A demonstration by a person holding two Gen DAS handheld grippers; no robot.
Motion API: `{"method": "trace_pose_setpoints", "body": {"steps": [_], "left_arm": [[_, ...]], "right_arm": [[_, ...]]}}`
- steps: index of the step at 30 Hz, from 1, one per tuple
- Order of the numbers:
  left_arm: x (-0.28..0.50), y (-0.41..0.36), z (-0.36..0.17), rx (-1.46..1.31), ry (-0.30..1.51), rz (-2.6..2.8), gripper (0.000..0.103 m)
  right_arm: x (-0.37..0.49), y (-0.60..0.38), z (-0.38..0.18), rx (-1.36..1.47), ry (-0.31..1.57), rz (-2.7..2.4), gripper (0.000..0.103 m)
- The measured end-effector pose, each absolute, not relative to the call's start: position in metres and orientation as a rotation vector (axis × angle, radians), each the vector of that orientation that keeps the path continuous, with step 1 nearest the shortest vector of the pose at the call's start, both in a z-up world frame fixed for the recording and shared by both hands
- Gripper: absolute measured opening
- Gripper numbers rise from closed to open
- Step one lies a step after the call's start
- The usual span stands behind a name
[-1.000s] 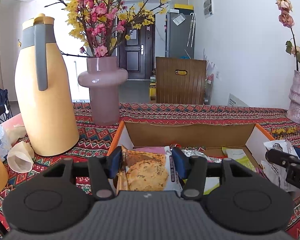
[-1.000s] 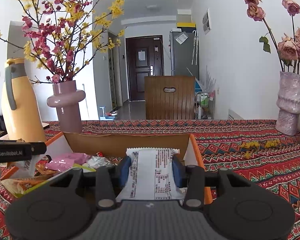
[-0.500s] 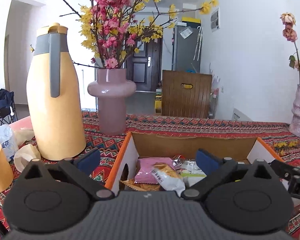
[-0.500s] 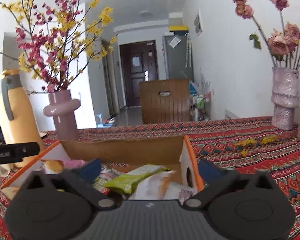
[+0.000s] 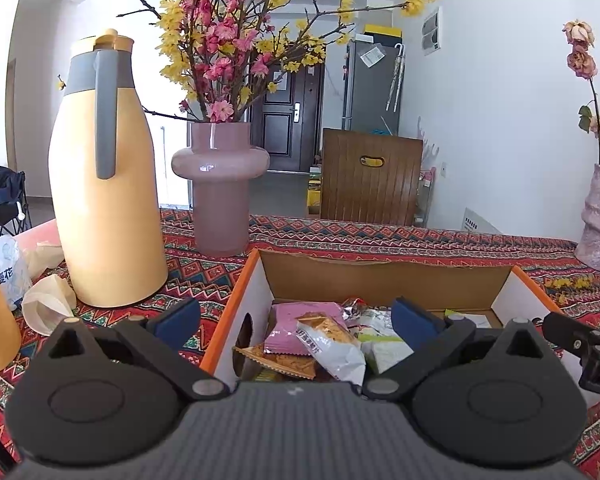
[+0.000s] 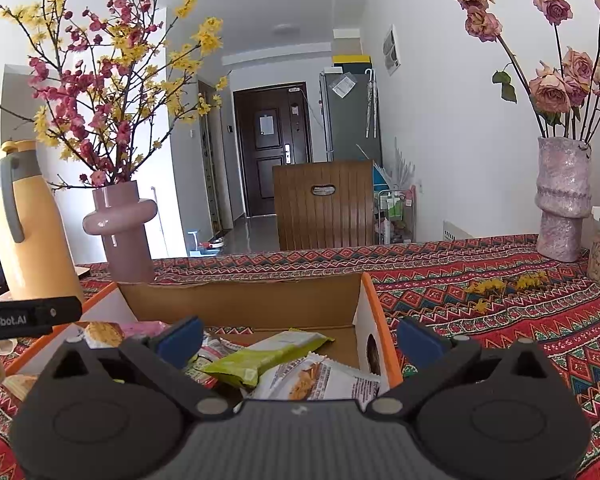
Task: Organize snacks
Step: 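Open both tools to drop the packets into the box, then move both tools back from the box toward the snack pile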
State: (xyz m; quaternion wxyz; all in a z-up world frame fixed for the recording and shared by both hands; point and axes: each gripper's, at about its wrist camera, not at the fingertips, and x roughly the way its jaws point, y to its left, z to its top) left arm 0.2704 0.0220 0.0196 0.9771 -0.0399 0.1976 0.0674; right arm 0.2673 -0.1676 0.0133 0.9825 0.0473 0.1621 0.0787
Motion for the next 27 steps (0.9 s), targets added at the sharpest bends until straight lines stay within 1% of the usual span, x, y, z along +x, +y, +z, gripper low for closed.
{"method": "trace_pose_setpoints", "body": {"steps": [6, 16, 20, 27], "left_arm": [[0.264, 0.018, 0.027, -0.067, 0.389, 0.124, 0.103], [0.23, 0.024, 0.054, -0.108, 0.42, 0.074, 0.103], [0.21, 0.029, 0.05, -0.078, 0.446, 0.054, 0.103], [0.18, 0.047, 0.026, -0.052, 0.511, 0.043, 0.103]], "right_arm": [[0.262, -0.165, 0.017, 0.082, 0.318, 0.168, 0.103], [0.229, -0.162, 0.045, 0.049, 0.295, 0.191, 0.103], [0.21, -0.159, 0.044, 0.03, 0.329, 0.221, 0.103], [0.178, -0.147, 0.028, -0.013, 0.409, 0.249, 0.103]]}}
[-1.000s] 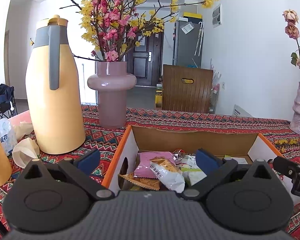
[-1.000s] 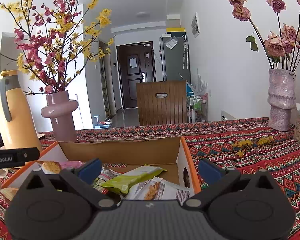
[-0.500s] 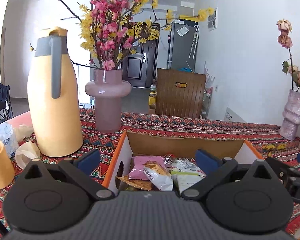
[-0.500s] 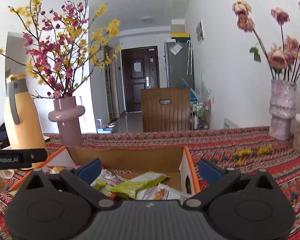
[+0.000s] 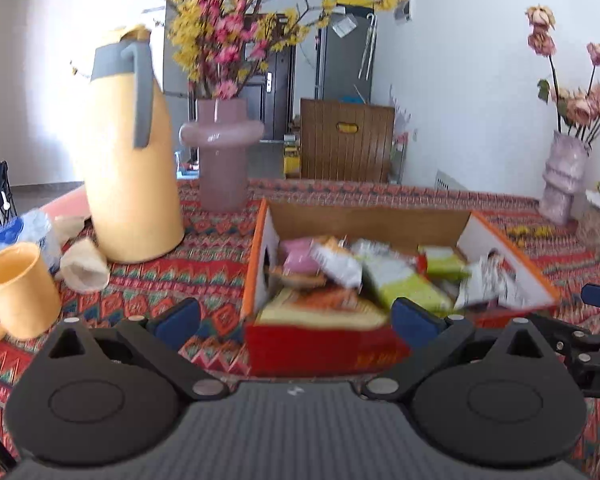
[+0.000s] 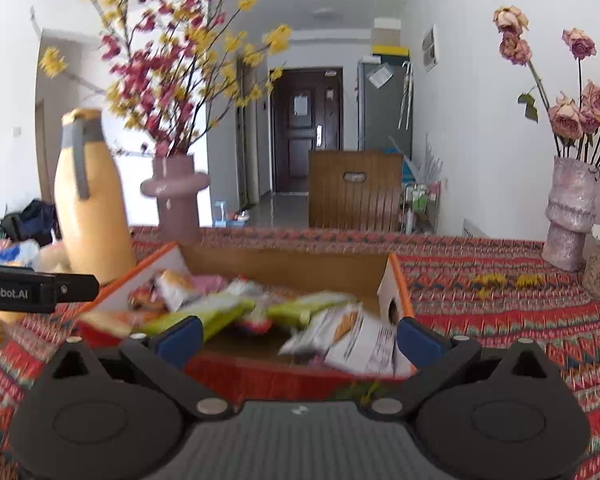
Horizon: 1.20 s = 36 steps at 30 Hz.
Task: Organize snacks
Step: 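Move both tools back from the box toward the snack pile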
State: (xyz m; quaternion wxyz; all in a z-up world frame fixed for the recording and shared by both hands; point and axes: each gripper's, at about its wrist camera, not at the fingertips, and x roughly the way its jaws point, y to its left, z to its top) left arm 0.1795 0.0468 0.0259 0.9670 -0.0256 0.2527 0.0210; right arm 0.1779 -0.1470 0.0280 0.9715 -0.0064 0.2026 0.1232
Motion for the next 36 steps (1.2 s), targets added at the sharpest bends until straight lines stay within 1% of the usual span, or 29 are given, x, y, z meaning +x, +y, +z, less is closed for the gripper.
{"method": "trace_pose_setpoints", "body": {"steps": [12, 20, 29, 36], "left_arm": [[0.164, 0.084, -0.027, -0.133, 0.595, 0.05, 0.103], [0.163, 0.089, -0.031, -0.172, 0.59, 0.022, 0.103], [0.162, 0.093, -0.032, -0.207, 0.591, 0.024, 0.103], [0.161, 0.095, -0.032, -0.219, 0.595, 0.029, 0.103]], "right_arm": [[0.147, -0.142, -0.019, 0.012, 0.586, 0.193, 0.103], [0.142, -0.135, -0.036, 0.025, 0.661, 0.172, 0.103], [0.14, -0.112, -0.033, -0.002, 0.663, 0.22, 0.103], [0.143, -0.115, -0.032, 0.011, 0.657, 0.204, 0.103]]}}
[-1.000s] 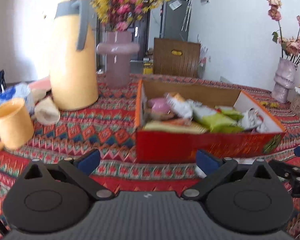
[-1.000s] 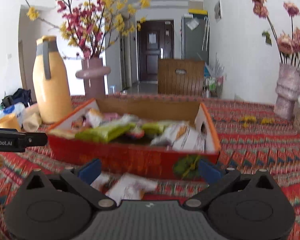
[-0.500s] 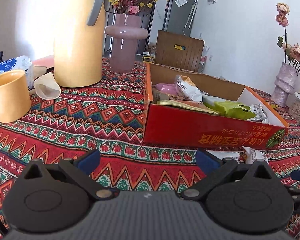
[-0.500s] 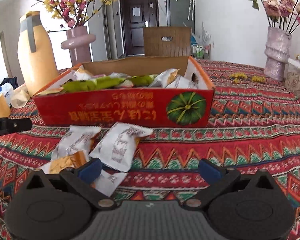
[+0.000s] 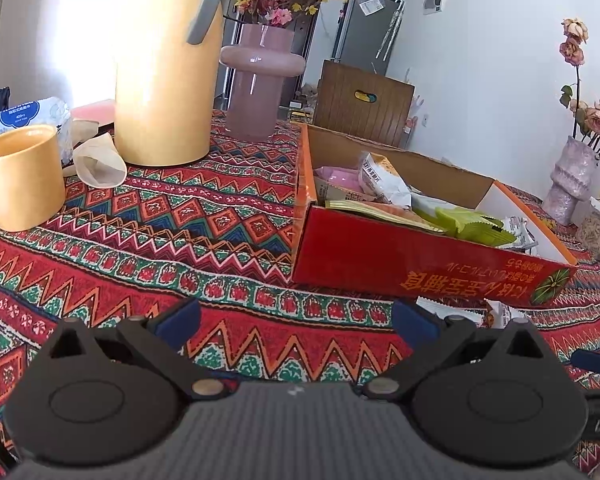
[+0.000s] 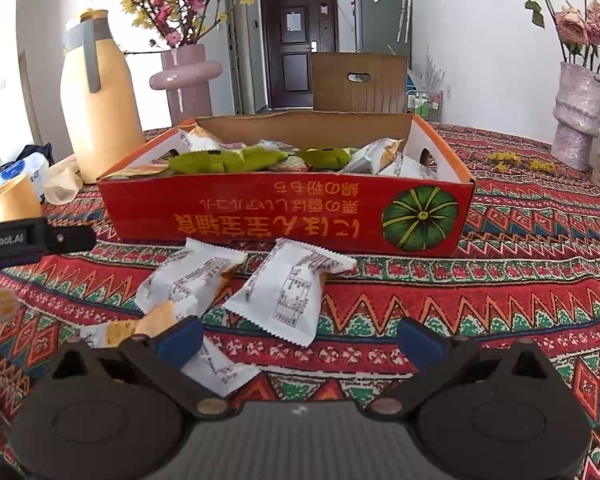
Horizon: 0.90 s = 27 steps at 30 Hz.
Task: Organize snacks
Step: 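Move both tools back from the box toward the snack pile, then grasp a white wrapped packet with the right tool while the left tool grasps another white packet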
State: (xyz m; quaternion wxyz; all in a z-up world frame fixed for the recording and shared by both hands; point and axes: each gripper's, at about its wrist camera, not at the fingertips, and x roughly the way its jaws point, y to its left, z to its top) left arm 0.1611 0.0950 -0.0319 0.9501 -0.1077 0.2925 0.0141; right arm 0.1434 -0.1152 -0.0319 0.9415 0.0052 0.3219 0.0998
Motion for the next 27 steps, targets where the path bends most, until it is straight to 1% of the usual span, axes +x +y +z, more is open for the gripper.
{"method": "trace_pose_setpoints", "body": {"steps": [6, 10, 13, 15, 16, 17, 18, 19, 20, 23, 27], "left_arm": [[0.161, 0.095, -0.032, -0.221, 0.596, 0.031, 0.103], [0.162, 0.096, -0.032, -0.221, 0.598, 0.03, 0.103], [0.162, 0.096, -0.033, -0.223, 0.601, 0.029, 0.103], [0.162, 0.096, -0.033, -0.225, 0.602, 0.027, 0.103], [0.162, 0.096, -0.033, -0.226, 0.602, 0.026, 0.103], [0.162, 0.096, -0.033, -0.227, 0.602, 0.025, 0.103], [0.162, 0.096, -0.033, -0.227, 0.603, 0.023, 0.103], [0.162, 0.095, -0.034, -0.227, 0.603, 0.022, 0.103], [0.163, 0.096, -0.034, -0.228, 0.603, 0.022, 0.103], [0.163, 0.096, -0.034, -0.229, 0.602, 0.022, 0.103], [0.163, 0.096, -0.034, -0.227, 0.605, 0.023, 0.103]], "right_arm": [[0.159, -0.121, -0.029, 0.04, 0.651, 0.162, 0.103], [0.174, -0.115, -0.026, 0.039, 0.649, 0.17, 0.098], [0.187, -0.106, -0.027, 0.023, 0.661, 0.17, 0.09], [0.195, -0.101, -0.03, 0.018, 0.682, 0.177, 0.077], [0.197, -0.1, -0.033, 0.014, 0.695, 0.182, 0.073], [0.198, -0.098, -0.035, 0.013, 0.705, 0.188, 0.066], [0.199, -0.098, -0.037, 0.012, 0.715, 0.196, 0.056], [0.197, -0.097, -0.039, 0.001, 0.707, 0.196, 0.053], [0.195, -0.097, -0.039, -0.01, 0.703, 0.197, 0.042], [0.187, -0.103, -0.037, 0.012, 0.687, 0.227, 0.04], [0.168, -0.111, -0.031, -0.007, 0.62, 0.221, 0.04]]}}
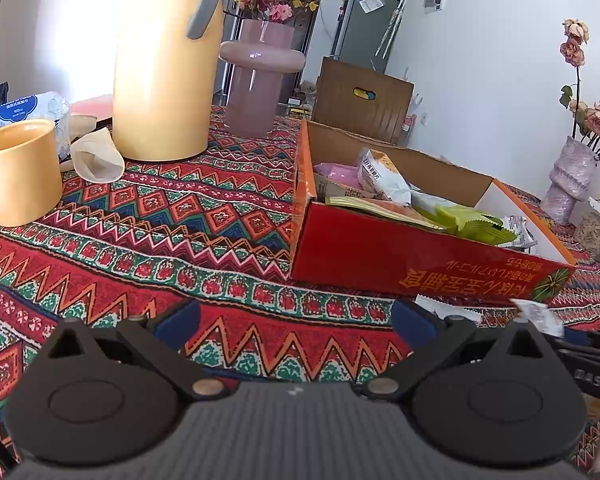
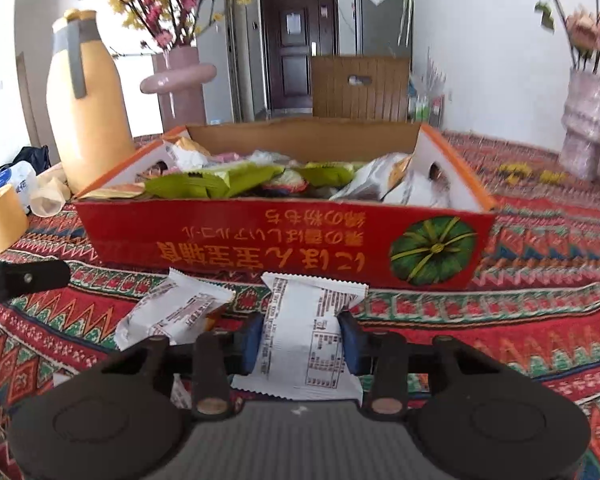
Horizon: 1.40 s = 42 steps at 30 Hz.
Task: Organize snacks
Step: 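Grasp a white wrapped packet with the right tool while the left tool grasps another white packet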
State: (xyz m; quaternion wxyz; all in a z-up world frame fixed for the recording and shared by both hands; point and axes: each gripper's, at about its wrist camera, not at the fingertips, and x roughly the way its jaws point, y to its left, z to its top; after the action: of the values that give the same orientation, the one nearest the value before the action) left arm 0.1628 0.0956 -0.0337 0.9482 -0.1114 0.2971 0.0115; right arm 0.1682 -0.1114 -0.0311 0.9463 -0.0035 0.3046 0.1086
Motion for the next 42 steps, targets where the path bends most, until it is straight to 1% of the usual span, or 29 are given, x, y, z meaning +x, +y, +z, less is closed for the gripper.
{"method": "trace_pose_setpoints", "body": {"steps": [8, 17, 21, 25, 34, 42], "left_arm": [[0.164, 0.095, -0.034, -0.222, 0.612, 0.04, 0.103], [0.166, 0.093, -0.036, -0.206, 0.622, 0.061, 0.103], [0.167, 0.091, -0.037, -0.194, 0.626, 0.075, 0.103], [0.174, 0.087, -0.039, -0.165, 0.673, 0.072, 0.103], [0.158, 0.059, -0.022, -0.144, 0.689, 0.008, 0.103], [0.146, 0.019, -0.017, -0.141, 0.759, -0.074, 0.103]], "right_arm": [[0.142, -0.146, -0.027, -0.016, 0.555, 0.149, 0.04], [0.134, -0.19, -0.044, 0.052, 0.576, 0.062, 0.04], [0.133, -0.192, -0.045, 0.067, 0.557, 0.097, 0.04], [0.132, -0.194, -0.045, 0.089, 0.553, 0.121, 0.04], [0.131, -0.202, -0.046, 0.148, 0.539, 0.178, 0.04], [0.127, -0.205, -0.045, 0.165, 0.511, 0.21, 0.04]]}}
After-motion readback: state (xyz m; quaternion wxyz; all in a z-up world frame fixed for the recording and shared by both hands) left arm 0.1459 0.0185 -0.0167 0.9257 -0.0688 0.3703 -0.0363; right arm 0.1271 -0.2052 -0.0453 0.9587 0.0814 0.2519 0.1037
